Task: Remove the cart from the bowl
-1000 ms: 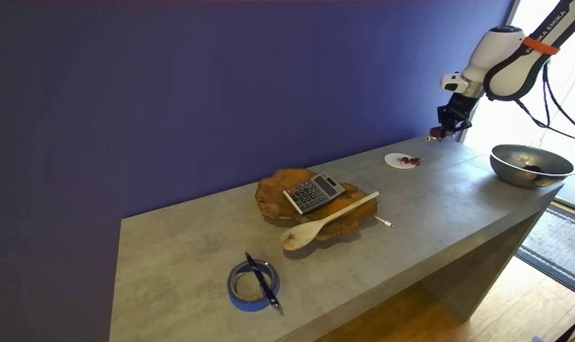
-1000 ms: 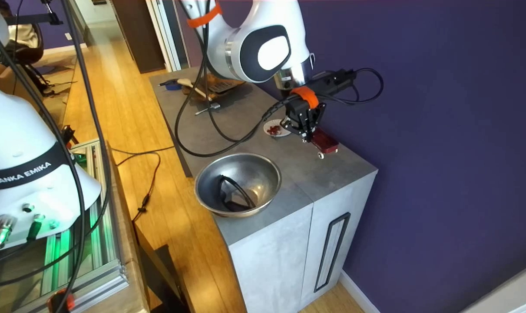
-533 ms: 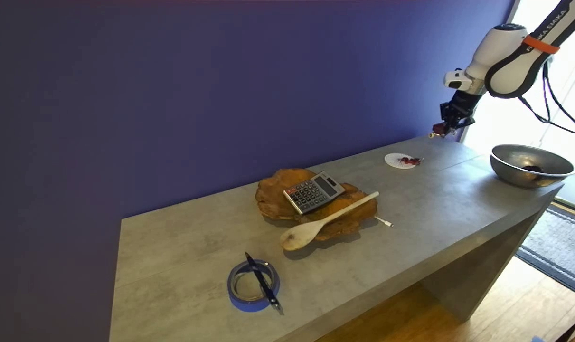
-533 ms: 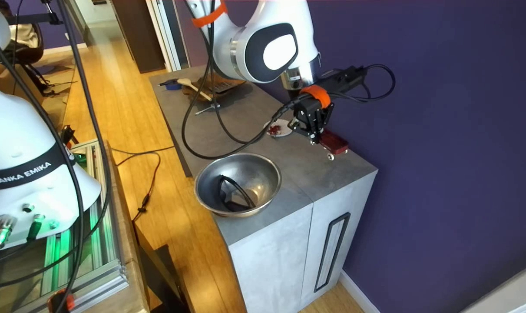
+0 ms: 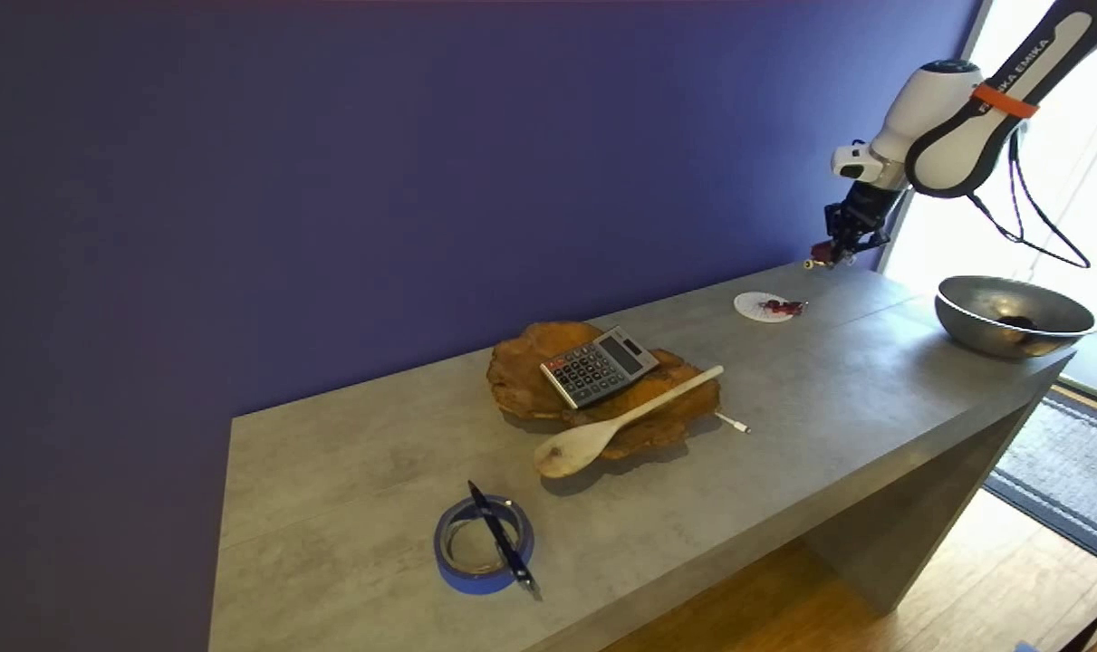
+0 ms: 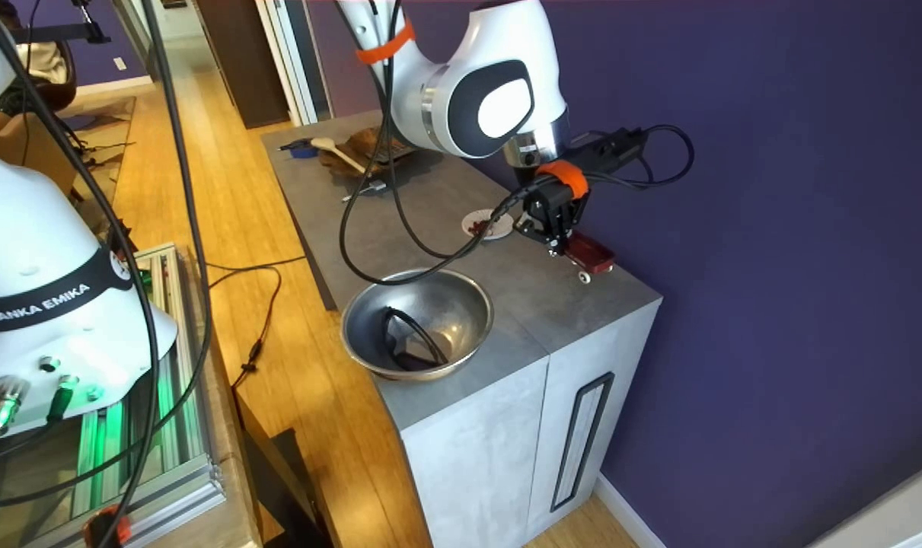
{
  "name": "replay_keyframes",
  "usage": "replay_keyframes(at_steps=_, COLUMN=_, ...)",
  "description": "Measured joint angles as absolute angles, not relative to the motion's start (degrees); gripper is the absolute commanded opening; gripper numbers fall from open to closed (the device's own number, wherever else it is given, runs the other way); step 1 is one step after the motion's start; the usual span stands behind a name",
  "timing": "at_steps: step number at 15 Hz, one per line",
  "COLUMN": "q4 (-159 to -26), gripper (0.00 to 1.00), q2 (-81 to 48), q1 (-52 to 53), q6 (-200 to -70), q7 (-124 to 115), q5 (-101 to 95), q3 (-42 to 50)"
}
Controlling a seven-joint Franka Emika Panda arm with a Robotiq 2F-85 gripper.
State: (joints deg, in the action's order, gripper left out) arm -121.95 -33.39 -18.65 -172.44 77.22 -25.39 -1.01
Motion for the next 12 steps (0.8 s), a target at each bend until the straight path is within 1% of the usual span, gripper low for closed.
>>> replay_keyframes(at_steps=1, q4=-121.2, gripper=0.32, q2=-34.3, q1=-18.6, q6=-172.4, q7=77.2, q5=-25.2, q3=-0.9)
replay_keyframes(at_steps=2, q4=-120.6, gripper=0.37, q2=-35.1, q1=-18.6, q6=-172.4, q7=77.1, q5=-25.0, q3=-0.7)
replay_keyframes(at_steps=7, q4=-120.2, gripper=0.72, q2=-35.2, q1=-18.6, q6=-172.7, q7=76.5, q5=-24.7, q3=0.2)
replay_keyframes(at_steps=10, q4=-124.0, gripper=0.92, q2=-31.1, q1=-20.1, q6=-173.9, q7=77.0, q5=-24.3, q3=-1.2)
replay_keyframes(at_steps=11, q4=-126.5, gripper=0.98, q2=-28.9, q1=-21.4, q6=-174.0, q7=77.6, q5=-24.1, q3=-2.3)
replay_keyframes(at_steps=12, q4=-129.5, gripper=1.0, q2=-26.4, q1=-23.1, q6=-174.1, q7=78.6, q5=-23.8, q3=-3.7)
